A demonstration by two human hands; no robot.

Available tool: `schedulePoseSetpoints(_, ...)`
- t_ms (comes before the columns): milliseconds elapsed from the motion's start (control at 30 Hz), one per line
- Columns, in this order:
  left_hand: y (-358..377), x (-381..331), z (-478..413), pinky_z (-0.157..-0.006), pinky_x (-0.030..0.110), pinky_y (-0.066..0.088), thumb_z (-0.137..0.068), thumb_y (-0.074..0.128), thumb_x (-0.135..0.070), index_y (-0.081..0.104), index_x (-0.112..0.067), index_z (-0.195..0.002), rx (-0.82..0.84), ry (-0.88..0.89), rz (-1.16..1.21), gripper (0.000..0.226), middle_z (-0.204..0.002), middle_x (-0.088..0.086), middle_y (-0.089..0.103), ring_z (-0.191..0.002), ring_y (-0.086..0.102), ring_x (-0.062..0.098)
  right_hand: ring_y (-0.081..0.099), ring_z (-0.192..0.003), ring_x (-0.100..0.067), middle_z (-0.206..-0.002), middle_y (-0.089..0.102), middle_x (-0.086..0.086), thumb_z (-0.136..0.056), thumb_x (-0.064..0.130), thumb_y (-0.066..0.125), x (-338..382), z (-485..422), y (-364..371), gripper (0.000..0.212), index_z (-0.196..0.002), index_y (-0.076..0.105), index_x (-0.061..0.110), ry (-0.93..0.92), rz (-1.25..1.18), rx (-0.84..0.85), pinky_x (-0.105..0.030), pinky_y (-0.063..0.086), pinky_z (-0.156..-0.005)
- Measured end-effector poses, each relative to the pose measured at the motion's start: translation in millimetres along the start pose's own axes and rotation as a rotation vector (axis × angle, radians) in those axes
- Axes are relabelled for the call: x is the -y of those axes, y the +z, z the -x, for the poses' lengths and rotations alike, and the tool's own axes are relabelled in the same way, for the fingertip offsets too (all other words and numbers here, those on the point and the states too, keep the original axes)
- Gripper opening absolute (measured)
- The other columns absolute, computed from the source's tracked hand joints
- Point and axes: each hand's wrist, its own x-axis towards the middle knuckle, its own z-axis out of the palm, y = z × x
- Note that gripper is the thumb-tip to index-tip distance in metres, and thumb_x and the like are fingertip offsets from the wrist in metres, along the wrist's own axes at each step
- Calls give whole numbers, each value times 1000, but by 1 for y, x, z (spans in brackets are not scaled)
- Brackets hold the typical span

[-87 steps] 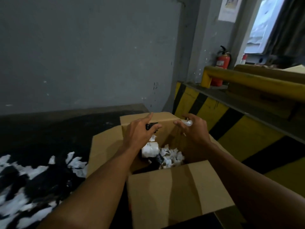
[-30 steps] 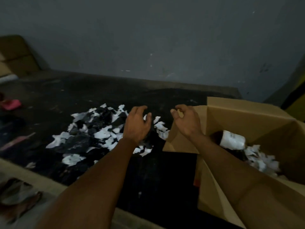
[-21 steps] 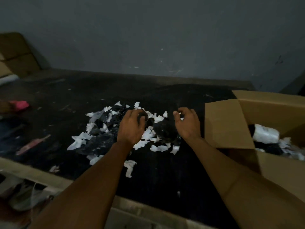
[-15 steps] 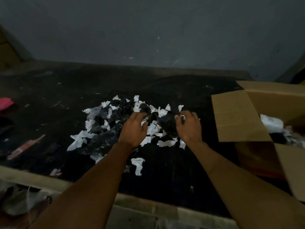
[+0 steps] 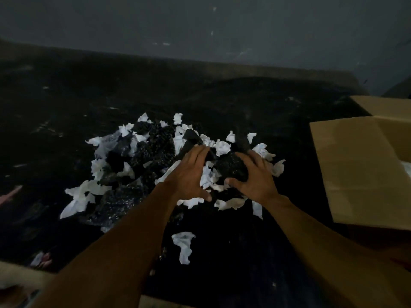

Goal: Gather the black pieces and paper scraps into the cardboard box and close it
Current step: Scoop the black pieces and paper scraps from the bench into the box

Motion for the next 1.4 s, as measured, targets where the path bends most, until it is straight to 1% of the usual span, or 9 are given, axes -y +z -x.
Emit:
schedulePoseSetpoints(333,34,20,-75,-119,51,4,-46,83,-65,-15,-9,-150,166,133,-192,153,-158,8,-22,-144,-20,27,1,-146,-35,-161,-3,-5,-62,81,61,-26,-38,36,100,-146,16,51,132,31,104,-55,12,-117)
schedulePoseSetpoints(467,46,28,-97,-119,50,7,-45,90,-53,-15,-22,-150,313,116,-44,152,-160,5,-9,-147,-11,24,10,-146,-34,-161,8,-6,-56,90,48,-35,-39,54,100,-144,27,47,128,32,77,-58,15,-115)
schedulePoseSetpoints(533,48,35,-103,-118,50,14,-46,91,-48,-15,-30,-149,353,80,82,149,-160,3,2,-147,-4,22,6,-147,-30,-161,11,-2,-62,85,54,-37,-40,59,95,-144,29,44,152,50,101,-55,8,-117)
schedulePoseSetpoints(667,60,35,-98,-113,45,29,-64,77,-40,-6,-37,-150,251,7,343,119,-154,0,18,-141,19,16,8,-147,-26,-157,24,0,-72,71,61,-37,-38,65,83,-143,35,36,164,39,16,-50,7,-118)
schedulePoseSetpoints(733,68,31,-94,-113,37,27,-76,67,-43,0,-35,-151,159,-29,439,101,-150,0,25,-138,22,13,15,-146,-27,-153,33,-1,-72,72,57,-38,-36,68,82,-142,37,34,141,24,-25,-52,13,-118)
schedulePoseSetpoints(833,85,31,-94,-113,33,20,-91,44,-56,10,-27,-153,-10,23,237,77,-146,2,33,-139,18,19,23,-144,-29,-148,42,-3,-72,74,50,-40,-34,70,82,-140,43,29,119,13,-75,-52,21,-115)
schedulePoseSetpoints(1033,103,30,-90,-104,39,34,-95,34,-54,41,-22,-142,-209,52,58,57,-128,2,48,-122,36,22,33,-137,-28,-140,50,-5,-75,66,54,-40,-32,74,75,-136,50,22,90,34,-130,-42,28,-113)
schedulePoseSetpoints(1200,105,28,-89,-100,41,38,-97,35,-48,57,-17,-125,-230,10,85,47,-128,5,52,-118,41,26,49,-111,-26,-120,63,-5,-79,49,61,-37,-31,81,54,-121,63,15,61,47,-241,-31,41,-95)
schedulePoseSetpoints(1400,108,28,-94,-90,40,36,-103,18,-40,61,-12,-98,-179,-75,-102,52,-99,8,61,-94,51,28,56,-94,-31,-107,66,-8,-77,24,75,-40,-35,83,45,-119,63,16,137,3,-219,-36,45,-85)
